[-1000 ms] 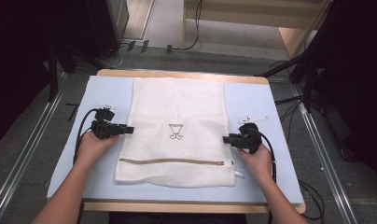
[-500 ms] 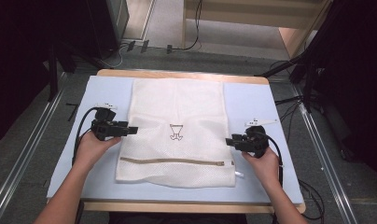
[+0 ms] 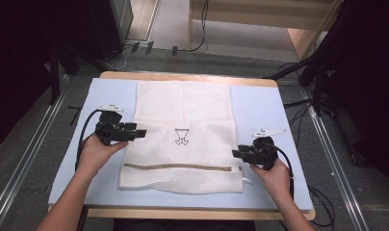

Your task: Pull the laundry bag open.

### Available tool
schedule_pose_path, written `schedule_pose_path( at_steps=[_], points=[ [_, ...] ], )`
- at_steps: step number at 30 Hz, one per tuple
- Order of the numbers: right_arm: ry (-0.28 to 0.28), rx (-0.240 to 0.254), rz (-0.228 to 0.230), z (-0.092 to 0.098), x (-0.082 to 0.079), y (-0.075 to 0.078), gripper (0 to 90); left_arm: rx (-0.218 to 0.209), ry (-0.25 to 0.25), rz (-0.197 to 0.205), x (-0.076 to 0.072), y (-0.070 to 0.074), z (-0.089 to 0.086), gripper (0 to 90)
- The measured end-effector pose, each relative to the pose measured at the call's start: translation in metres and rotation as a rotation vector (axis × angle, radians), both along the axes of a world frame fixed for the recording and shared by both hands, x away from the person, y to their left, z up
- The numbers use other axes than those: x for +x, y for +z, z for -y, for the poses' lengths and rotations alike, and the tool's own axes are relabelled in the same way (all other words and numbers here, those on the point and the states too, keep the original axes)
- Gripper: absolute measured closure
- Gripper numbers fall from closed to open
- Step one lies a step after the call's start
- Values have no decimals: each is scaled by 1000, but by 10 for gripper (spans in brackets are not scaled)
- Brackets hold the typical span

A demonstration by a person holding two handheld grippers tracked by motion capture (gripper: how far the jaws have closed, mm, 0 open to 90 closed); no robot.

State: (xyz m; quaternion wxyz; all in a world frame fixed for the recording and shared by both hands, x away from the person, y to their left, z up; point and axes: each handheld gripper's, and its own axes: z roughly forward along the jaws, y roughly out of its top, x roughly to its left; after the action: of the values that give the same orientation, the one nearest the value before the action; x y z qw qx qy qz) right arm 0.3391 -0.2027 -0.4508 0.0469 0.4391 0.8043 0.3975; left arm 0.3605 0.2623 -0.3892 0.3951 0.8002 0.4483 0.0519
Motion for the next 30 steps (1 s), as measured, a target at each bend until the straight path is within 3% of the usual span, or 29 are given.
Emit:
schedule_pose_path(
  at_steps=[2, 16, 29, 30],
  points=[
    [4, 1, -6, -1, -3, -1, 643, 12, -29, 2, 0, 0, 11, 421],
    [65, 0, -62, -5, -18, -6, 880, 11, -107, 6, 2, 0, 41, 425],
    [94, -30, -89, -3, -28, -11, 900, 11, -196, 2, -1, -3, 80, 433],
    [103, -50, -83, -3, -29, -13, 900, 10, -210, 1, -2, -4, 86, 436]
  ],
)
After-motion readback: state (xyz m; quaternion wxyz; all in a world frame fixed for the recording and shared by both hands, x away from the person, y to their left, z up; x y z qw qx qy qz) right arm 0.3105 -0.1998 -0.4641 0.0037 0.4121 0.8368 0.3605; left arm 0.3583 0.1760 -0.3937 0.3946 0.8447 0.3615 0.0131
